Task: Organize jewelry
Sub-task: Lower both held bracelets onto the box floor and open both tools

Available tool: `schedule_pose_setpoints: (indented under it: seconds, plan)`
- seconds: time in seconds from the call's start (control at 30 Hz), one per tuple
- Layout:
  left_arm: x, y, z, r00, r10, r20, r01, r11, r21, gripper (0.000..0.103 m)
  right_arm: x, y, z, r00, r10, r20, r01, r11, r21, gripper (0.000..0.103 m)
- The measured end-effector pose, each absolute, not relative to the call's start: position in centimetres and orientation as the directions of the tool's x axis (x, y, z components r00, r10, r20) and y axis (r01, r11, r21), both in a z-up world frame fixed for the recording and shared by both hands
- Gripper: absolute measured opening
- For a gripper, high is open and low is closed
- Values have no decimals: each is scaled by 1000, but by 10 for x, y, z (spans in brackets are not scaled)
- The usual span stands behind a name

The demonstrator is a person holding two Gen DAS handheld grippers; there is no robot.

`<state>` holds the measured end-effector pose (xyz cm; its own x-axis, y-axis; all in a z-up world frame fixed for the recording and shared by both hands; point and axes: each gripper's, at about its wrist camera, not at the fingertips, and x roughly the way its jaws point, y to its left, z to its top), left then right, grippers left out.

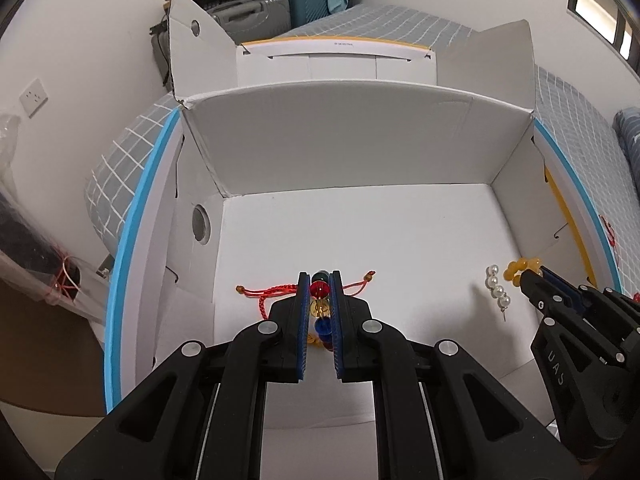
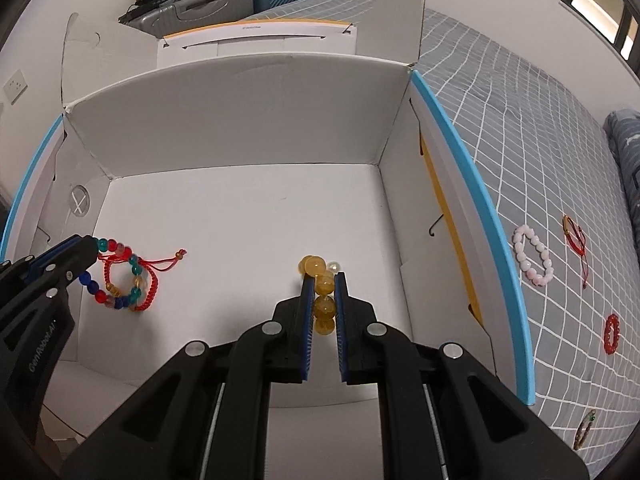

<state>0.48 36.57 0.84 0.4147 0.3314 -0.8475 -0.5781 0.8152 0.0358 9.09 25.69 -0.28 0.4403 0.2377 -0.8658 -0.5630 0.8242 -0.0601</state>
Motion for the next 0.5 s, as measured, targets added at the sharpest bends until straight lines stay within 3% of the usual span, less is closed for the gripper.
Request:
schedule_pose_setpoints:
  seconds: [0.23,0.3,0.33,0.4,0.5]
  plan:
    - [5,371,8,408,341,-847,-596,802,36,12,91,258,-1,436,253,-864,-568,821,-46,15]
    - [4,372,10,411,337,-847,-599,800,28,14,90,257,1,441,269,-856,-572,820,-37,37]
    - [3,372,11,412,340,-846,-601,798,28,17,89,256,3,448,277,-850,-574,818,-36,42]
    - [1,374,15,419,347,-839,-612,791,22,37,87,254,9,467,280,-839,-569,821,-43,56]
    - [-5,374,22,437,367,-821,-625,780,16,54,85,252,16,494,284,-822,-564,824,-55,73]
